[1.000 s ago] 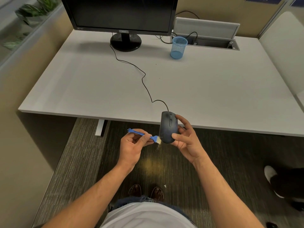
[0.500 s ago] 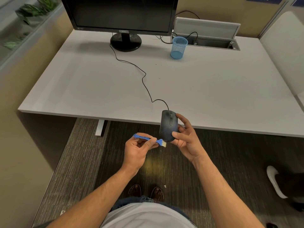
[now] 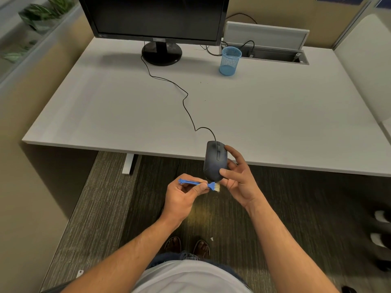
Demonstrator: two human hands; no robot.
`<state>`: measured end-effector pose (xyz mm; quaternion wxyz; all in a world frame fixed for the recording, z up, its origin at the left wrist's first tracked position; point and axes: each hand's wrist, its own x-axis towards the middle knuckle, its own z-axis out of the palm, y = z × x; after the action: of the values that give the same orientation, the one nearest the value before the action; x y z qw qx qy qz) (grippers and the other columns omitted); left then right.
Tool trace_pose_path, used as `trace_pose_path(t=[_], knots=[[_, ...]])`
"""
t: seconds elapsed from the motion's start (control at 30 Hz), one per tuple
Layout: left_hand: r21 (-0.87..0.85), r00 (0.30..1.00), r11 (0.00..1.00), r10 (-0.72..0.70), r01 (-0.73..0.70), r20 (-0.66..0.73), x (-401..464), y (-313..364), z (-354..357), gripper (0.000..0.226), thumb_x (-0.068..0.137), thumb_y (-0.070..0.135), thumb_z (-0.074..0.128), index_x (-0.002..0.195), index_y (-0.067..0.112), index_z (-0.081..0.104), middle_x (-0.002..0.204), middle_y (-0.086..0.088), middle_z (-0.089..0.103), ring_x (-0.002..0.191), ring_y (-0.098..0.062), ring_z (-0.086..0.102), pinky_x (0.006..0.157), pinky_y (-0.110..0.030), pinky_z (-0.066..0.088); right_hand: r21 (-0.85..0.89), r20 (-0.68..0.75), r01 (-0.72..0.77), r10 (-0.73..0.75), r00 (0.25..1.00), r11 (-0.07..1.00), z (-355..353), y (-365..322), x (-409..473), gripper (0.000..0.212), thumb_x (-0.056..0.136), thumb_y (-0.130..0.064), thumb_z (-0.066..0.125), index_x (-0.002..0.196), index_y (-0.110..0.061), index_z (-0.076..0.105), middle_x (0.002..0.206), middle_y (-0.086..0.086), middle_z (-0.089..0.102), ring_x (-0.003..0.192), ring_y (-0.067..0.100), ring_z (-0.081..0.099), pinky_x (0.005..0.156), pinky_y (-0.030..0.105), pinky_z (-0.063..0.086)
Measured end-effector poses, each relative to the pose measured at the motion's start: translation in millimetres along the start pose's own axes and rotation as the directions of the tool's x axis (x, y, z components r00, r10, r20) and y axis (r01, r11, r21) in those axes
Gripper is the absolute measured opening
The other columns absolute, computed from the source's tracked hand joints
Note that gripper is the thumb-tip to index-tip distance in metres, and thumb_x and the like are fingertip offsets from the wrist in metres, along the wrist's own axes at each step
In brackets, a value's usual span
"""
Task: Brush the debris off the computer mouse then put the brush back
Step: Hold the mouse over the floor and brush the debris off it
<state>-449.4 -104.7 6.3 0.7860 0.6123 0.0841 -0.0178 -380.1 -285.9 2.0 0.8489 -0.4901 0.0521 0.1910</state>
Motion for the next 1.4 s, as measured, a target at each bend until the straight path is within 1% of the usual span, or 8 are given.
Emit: trace_pose_path(t=[0.3,0.53,0.63,0.73,0.83,0.97,1.17,1.4], knots=[[0.008,1.000,1.000,-0.015,0.014,0.020,0,1,-7,0.022,0.080,0.018,0.074,0.099,0.007,0.070,0.097,-0.013,0.075,0.097,-0.028,0.073,0.082,-0.037,0.061,-0.005,-0.006,-0.010,0.010,1.000,1.000,-1,2,-2,0.074,0.073,0.004,0.077,0.137,-0.029,0.060,0.131,0.009,0.067,0.124,0.034,0.063,0.082,0.047,0.060],[-0.042,0.998,0.999,0.025,-0.028,-0.060,11,13,-28,0.017,0.080,0.015,0.073,0.095,0.009,0.071,0.095,-0.014,0.075,0.095,-0.029,0.073,0.081,-0.034,0.061,0.028,0.003,-0.015,0.015,1.000,0.999,-7,2,-7,0.074,0.072,0.007,0.074,0.137,-0.027,0.060,0.135,0.015,0.064,0.122,0.035,0.064,0.081,0.046,0.060],[-0.091,0.995,0.995,0.035,-0.043,-0.091,19,21,-33,0.024,0.078,0.019,0.074,0.097,0.006,0.070,0.095,-0.014,0.075,0.093,-0.030,0.074,0.079,-0.031,0.061,0.022,0.022,-0.020,0.020,1.000,1.000,-7,3,-10,0.076,0.073,0.007,0.073,0.139,-0.025,0.057,0.137,0.014,0.062,0.124,0.035,0.062,0.081,0.047,0.060],[-0.126,0.991,0.990,0.039,-0.055,-0.126,28,29,-35,0.030,0.074,0.024,0.077,0.097,0.005,0.070,0.093,-0.014,0.076,0.090,-0.029,0.074,0.079,-0.031,0.061,0.009,0.033,-0.028,0.028,0.999,1.000,-7,4,-14,0.083,0.069,0.005,0.079,0.143,-0.022,0.053,0.139,0.013,0.059,0.127,0.037,0.059,0.083,0.049,0.060],[-0.127,0.990,0.990,0.035,-0.053,-0.140,37,33,-34,0.028,0.075,0.023,0.075,0.096,0.006,0.071,0.093,-0.013,0.076,0.090,-0.029,0.074,0.081,-0.034,0.061,0.006,0.057,-0.045,0.045,0.997,0.999,-5,4,-17,0.086,0.064,-0.002,0.083,0.143,-0.022,0.053,0.138,0.012,0.061,0.127,0.037,0.059,0.083,0.049,0.060],[-0.113,0.991,0.992,0.041,-0.056,-0.128,49,38,-30,0.024,0.078,0.022,0.074,0.096,0.006,0.071,0.093,-0.012,0.076,0.091,-0.028,0.074,0.080,-0.033,0.061,-0.023,0.087,-0.053,0.055,0.995,0.998,-4,5,-20,0.084,0.065,-0.004,0.083,0.141,-0.025,0.056,0.143,0.015,0.055,0.129,0.039,0.057,0.083,0.049,0.060],[-0.087,0.995,0.995,0.040,-0.048,-0.089,61,43,-23,0.037,0.076,0.026,0.075,0.101,-0.001,0.068,0.092,-0.011,0.076,0.092,-0.027,0.074,0.078,-0.030,0.060,-0.030,0.089,-0.062,0.064,0.994,0.998,-3,6,-20,0.084,0.066,-0.004,0.084,0.142,-0.025,0.056,0.142,0.010,0.057,0.131,0.038,0.055,0.083,0.049,0.060],[-0.091,1.000,0.995,0.026,-0.027,-0.014,50,37,-27,0.015,0.079,0.020,0.073,0.091,0.012,0.070,0.090,-0.007,0.076,0.093,-0.028,0.074,0.078,-0.031,0.061,-0.013,0.074,-0.054,0.055,0.996,0.998,-4,6,-17,0.082,0.067,-0.003,0.083,0.141,-0.025,0.056,0.137,0.005,0.063,0.130,0.036,0.057,0.083,0.048,0.060]])
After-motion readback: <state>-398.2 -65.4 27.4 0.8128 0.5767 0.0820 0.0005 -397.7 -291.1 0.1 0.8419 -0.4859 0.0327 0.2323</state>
